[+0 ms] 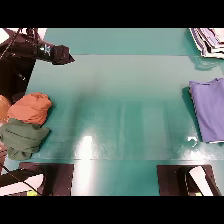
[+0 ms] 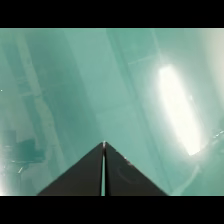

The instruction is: Fold the shirts.

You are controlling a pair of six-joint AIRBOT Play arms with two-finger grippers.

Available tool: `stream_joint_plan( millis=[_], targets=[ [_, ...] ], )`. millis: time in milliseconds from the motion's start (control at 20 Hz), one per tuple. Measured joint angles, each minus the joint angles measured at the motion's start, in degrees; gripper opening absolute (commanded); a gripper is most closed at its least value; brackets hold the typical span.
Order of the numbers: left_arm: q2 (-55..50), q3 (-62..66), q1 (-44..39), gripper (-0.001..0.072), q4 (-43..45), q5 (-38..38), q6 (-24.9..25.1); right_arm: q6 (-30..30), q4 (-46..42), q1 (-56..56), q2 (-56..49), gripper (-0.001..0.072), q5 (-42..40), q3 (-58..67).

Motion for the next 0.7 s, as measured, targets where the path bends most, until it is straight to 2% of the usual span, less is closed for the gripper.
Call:
stream_joint_plan(
  millis=[200,400,450,550,650,700],
  targets=[
    [0.0,0.0,0.0,0.0025,-0.02,0.68,0.22,-0.5,3.72,8.04,0.22,0.0631,-1.05,3.06],
    [0.0,0.0,0.0,0.0025,-0.11,1.33,0.17,-0.74,6.08,25.92,-3.26,0.0622,-2.95,9.07],
    [0.0,0.0,0.0,0.0026,-0.2,1.38,0.02,-0.81,6.32,30.42,-4.7,0.057,-3.02,10.73],
    [0.0,0.0,0.0,0.0026,-0.37,1.79,-0.28,-0.87,6.38,39.36,-8.07,0.0336,-3.3,14.21],
    [0.0,0.0,0.0,0.0026,-0.46,2.27,-0.48,-1.11,6.49,47.04,-11.56,0.0057,-3.39,17.75],
    [0.0,0.0,0.0,0.0026,-0.46,2.51,-0.52,-1.38,6.47,50.21,-13.16,0.0017,-3.39,19.37]
  ],
)
